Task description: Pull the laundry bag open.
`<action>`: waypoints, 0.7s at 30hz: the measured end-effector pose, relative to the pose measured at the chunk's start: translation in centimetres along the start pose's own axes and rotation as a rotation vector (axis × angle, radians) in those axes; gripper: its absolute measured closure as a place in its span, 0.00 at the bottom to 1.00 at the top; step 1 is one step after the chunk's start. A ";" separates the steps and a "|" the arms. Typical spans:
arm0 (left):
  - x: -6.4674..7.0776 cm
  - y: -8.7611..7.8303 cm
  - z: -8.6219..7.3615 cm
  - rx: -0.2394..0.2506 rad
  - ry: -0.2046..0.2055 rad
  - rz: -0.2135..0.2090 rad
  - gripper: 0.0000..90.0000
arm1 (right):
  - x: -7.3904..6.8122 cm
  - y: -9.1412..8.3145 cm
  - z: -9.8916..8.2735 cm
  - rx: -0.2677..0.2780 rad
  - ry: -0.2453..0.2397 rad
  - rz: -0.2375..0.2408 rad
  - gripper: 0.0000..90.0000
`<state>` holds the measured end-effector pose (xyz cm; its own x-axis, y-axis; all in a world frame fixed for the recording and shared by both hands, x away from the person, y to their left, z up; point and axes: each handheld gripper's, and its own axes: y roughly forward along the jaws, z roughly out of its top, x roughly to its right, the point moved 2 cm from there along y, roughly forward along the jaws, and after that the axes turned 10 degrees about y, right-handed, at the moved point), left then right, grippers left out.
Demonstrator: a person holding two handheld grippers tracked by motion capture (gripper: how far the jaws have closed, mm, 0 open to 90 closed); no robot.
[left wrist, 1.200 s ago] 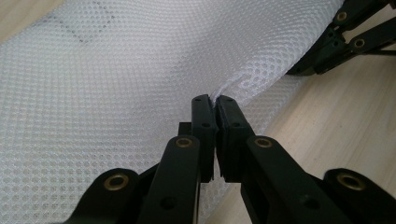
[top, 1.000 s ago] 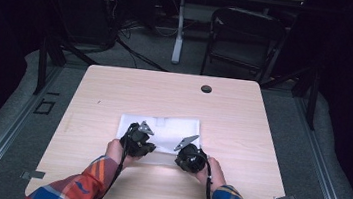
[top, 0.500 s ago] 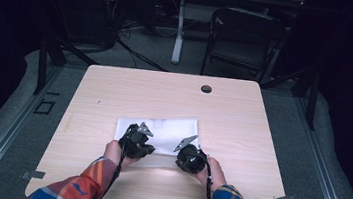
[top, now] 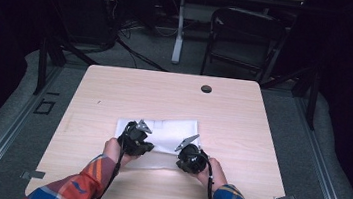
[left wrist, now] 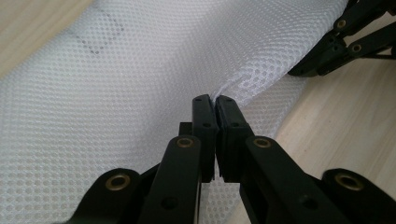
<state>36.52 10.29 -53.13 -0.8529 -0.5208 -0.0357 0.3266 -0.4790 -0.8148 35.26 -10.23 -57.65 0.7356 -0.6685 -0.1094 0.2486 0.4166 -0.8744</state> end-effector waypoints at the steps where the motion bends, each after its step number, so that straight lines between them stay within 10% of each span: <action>1: 0.0 -0.1 0.1 0.005 0.002 -0.002 0.98 | 0.0 0.0 0.0 0.000 0.000 -0.003 1.00; 21: -2.1 -1.0 2.2 0.000 0.008 0.045 0.99 | 0.0 0.0 0.0 0.000 -0.006 0.001 1.00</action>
<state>38.91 10.28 -50.99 -0.8407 -0.5359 -0.0772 0.3645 -0.4548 -0.8125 35.28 -10.20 -57.65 0.7399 -0.6641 -0.1077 0.2475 0.4175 -0.8743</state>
